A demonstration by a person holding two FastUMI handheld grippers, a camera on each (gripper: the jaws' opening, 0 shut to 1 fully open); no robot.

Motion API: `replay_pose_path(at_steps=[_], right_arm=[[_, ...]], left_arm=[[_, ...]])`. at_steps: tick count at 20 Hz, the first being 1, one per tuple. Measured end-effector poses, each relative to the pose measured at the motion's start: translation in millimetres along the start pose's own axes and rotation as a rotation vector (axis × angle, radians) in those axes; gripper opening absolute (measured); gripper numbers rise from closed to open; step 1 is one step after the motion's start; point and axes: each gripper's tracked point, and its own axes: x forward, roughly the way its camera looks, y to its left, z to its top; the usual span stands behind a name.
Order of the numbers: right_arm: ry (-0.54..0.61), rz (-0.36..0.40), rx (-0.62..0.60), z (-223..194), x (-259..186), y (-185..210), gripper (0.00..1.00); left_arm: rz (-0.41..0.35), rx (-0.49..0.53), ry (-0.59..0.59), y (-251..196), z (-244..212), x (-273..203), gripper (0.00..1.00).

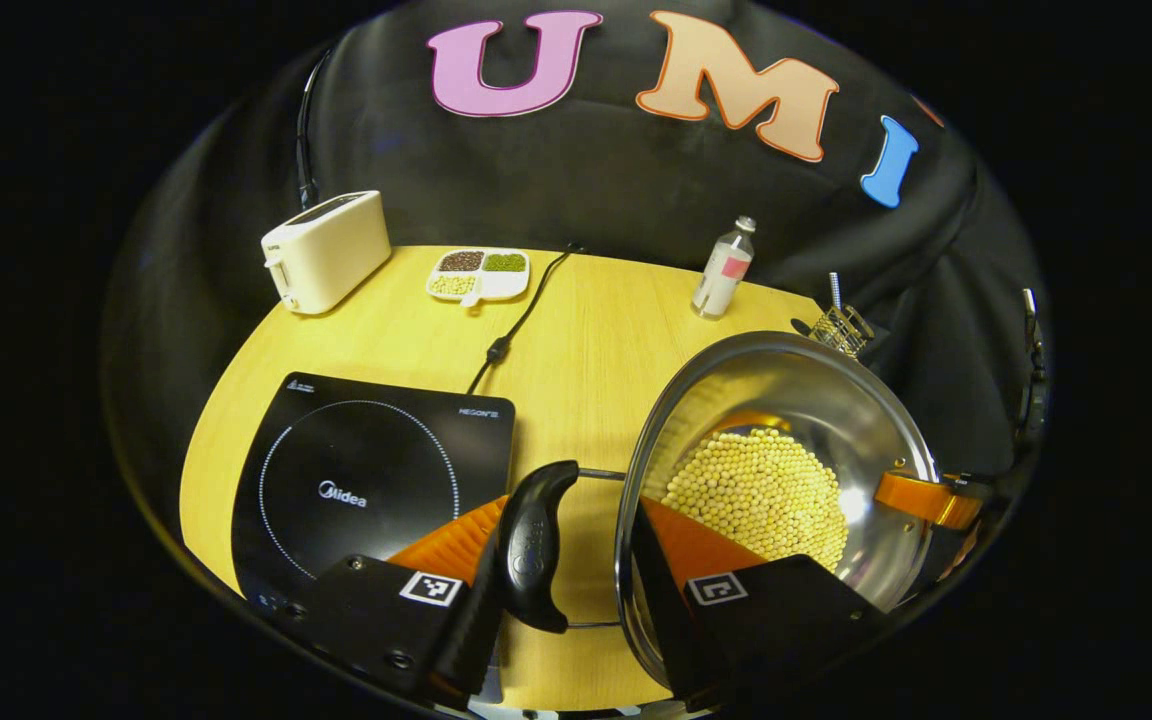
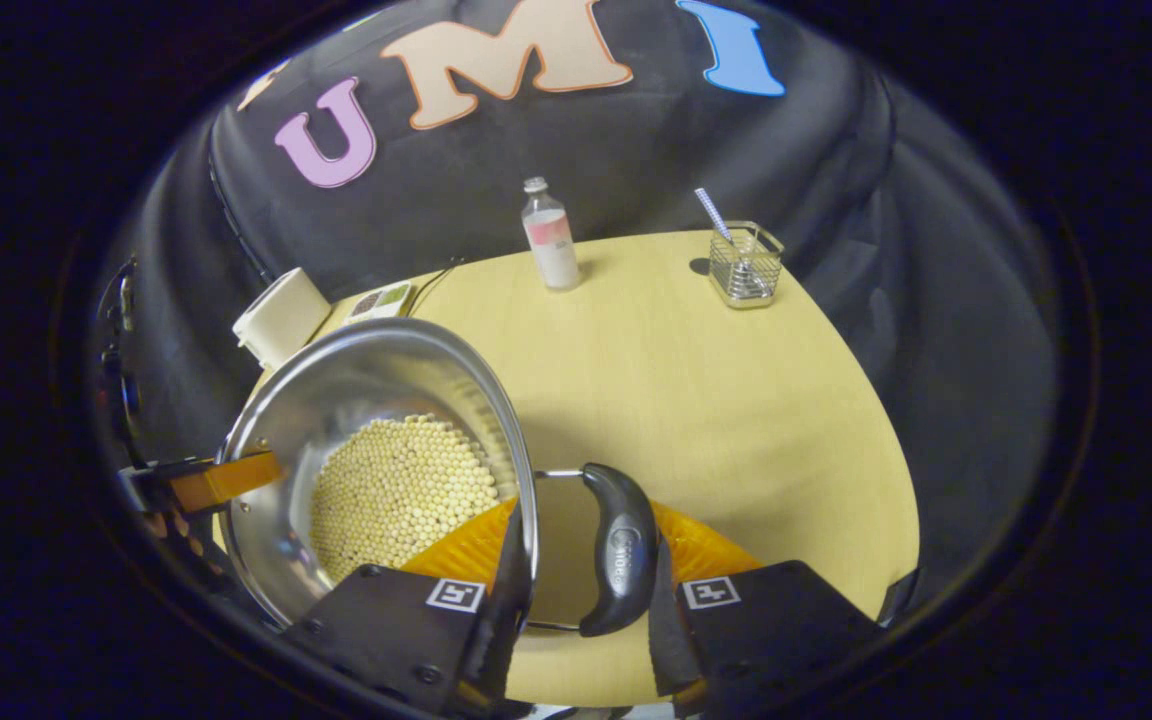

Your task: First push the handle of the pot to place it horizontally, then grasp the pot with both hands and set it on the induction cooktop.

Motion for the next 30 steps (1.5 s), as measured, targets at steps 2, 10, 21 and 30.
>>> replay_pose_path(at_steps=[2, 10, 21, 30], right_arm=[[-0.003, 0.007, 0.002, -2, -8, 13, 0.51], [-0.002, 0.051, -0.051, -3, -28, 48, 0.51], [0.008, 0.024, -0.017, -25, -14, 132, 0.51], [0.048, 0.032, 0.002, -58, 21, 251, 0.51]], left_arm=[[0.005, 0.003, -0.007, 11, 2, -9, 0.69], [0.044, -0.065, -0.017, 33, -5, -39, 0.69], [0.021, -0.046, 0.038, 124, -4, -35, 0.67], [0.048, -0.038, 0.085, 247, -5, -26, 0.68]])
